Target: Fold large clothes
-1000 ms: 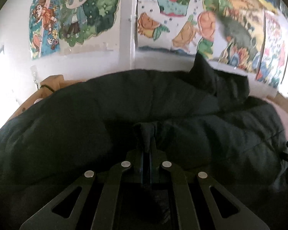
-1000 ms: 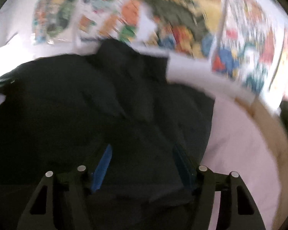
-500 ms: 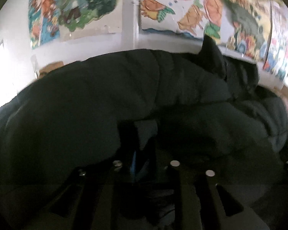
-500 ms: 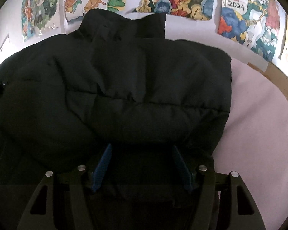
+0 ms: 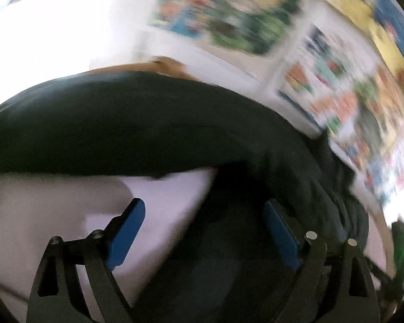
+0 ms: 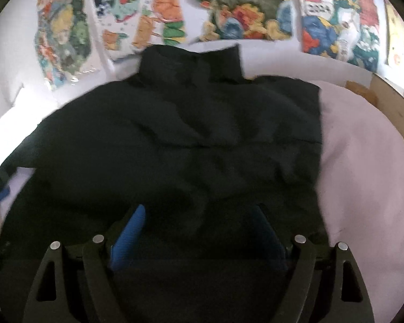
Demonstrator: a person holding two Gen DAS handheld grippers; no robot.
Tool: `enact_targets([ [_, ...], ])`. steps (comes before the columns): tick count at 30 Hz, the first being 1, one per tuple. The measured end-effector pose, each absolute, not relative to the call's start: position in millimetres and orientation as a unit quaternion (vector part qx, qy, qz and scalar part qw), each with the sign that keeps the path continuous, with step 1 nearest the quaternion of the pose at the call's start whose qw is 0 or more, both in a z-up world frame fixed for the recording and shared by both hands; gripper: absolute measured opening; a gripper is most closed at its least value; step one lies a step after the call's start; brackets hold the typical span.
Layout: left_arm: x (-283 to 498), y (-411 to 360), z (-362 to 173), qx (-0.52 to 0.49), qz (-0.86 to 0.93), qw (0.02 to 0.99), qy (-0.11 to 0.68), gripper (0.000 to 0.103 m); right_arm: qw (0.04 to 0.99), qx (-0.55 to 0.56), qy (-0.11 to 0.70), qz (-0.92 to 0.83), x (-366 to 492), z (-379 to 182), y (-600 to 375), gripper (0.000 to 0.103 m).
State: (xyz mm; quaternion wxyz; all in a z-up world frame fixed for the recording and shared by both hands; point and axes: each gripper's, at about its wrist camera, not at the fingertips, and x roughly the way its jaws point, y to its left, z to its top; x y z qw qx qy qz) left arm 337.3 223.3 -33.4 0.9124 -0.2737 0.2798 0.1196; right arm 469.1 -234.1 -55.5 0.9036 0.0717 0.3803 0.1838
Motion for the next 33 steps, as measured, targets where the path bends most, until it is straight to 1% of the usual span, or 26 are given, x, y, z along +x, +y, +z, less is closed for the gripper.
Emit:
enact_targets([
  [5, 292.8, 267.6, -32.1, -0.362, 0.195, 0.882, 0.229, 0.087, 0.91, 0.044, 0.348, 0.221, 463.2, -26.8, -183.4, 0.087],
  [6, 287.7, 277.1, -32.7, -0.38, 0.195, 0.878, 0.215, 0.089, 0.911, 0.029, 0.343, 0.227, 464.3, -22.3, -167.4, 0.088],
  [7, 286.0, 284.2, -34.3, -0.391, 0.19, 0.876, 0.208, 0.094, 0.909, 0.019, 0.346, 0.23, 466.6, -20.3, -156.9, 0.088],
  [8, 285.5, 294.5, -36.7, -0.409, 0.18, 0.872, 0.202, 0.095, 0.908, 0.003, 0.347, 0.233, 470.0, -18.2, -138.6, 0.088],
  [12, 282.7, 339.0, -49.6, -0.462, 0.185, 0.849, 0.178, 0.095, 0.906, -0.037, 0.346, 0.242, 486.3, -15.1, -81.8, 0.088],
  [15, 280.3, 363.7, -56.7, -0.483, 0.198, 0.838, 0.16, 0.095, 0.903, -0.045, 0.354, 0.239, 505.0, -21.5, -48.3, 0.088],
  [18, 279.1, 375.9, -60.3, -0.493, 0.206, 0.833, 0.144, 0.095, 0.891, -0.055, 0.38, 0.242, 521.6, -40.8, -18.0, 0.088],
  [21, 277.9, 376.6, -62.3, -0.487, 0.198, 0.84, 0.135, 0.093, 0.898, -0.106, 0.362, 0.225, 521.0, -58.8, 3.6, 0.09],
  [22, 279.2, 374.6, -60.4, -0.479, 0.195, 0.845, 0.134, 0.087, 0.902, -0.127, 0.351, 0.217, 519.3, -65.6, 7.6, 0.092],
  [23, 280.6, 372.1, -57.8, -0.469, 0.194, 0.851, 0.138, 0.069, 0.906, -0.132, 0.344, 0.21, 519.3, -71.2, 8.3, 0.095],
  [24, 280.5, 371.0, -55.0, -0.457, 0.198, 0.855, 0.143, 0.059, 0.907, -0.13, 0.345, 0.205, 520.2, -76.5, 8.2, 0.097],
  [25, 284.0, 368.3, -52.5, -0.448, 0.2, 0.859, 0.149, 0.042, 0.907, -0.13, 0.346, 0.202, 521.7, -79.4, 7.6, 0.1],
  [26, 286.1, 367.0, -49.1, -0.438, 0.2, 0.863, 0.151, 0.038, 0.906, -0.128, 0.349, 0.202, 524.0, -83.5, 7.0, 0.102],
  [28, 287.0, 363.2, -41.9, -0.424, 0.202, 0.872, 0.14, 0.023, 0.907, -0.124, 0.349, 0.203, 525.8, -87.6, 5.2, 0.103],
  [29, 285.3, 362.8, -37.7, -0.418, 0.202, 0.876, 0.134, 0.018, 0.907, -0.122, 0.349, 0.204, 526.7, -88.7, 4.5, 0.103],
  [31, 283.4, 360.5, -27.7, -0.405, 0.195, 0.885, 0.117, 0.012, 0.908, -0.114, 0.345, 0.209, 525.9, -85.5, 1.8, 0.103],
  [33, 280.2, 355.6, -13.5, -0.386, 0.182, 0.899, 0.095, 0.009, 0.911, -0.099, 0.336, 0.216, 519.7, -77.3, -3.9, 0.103],
])
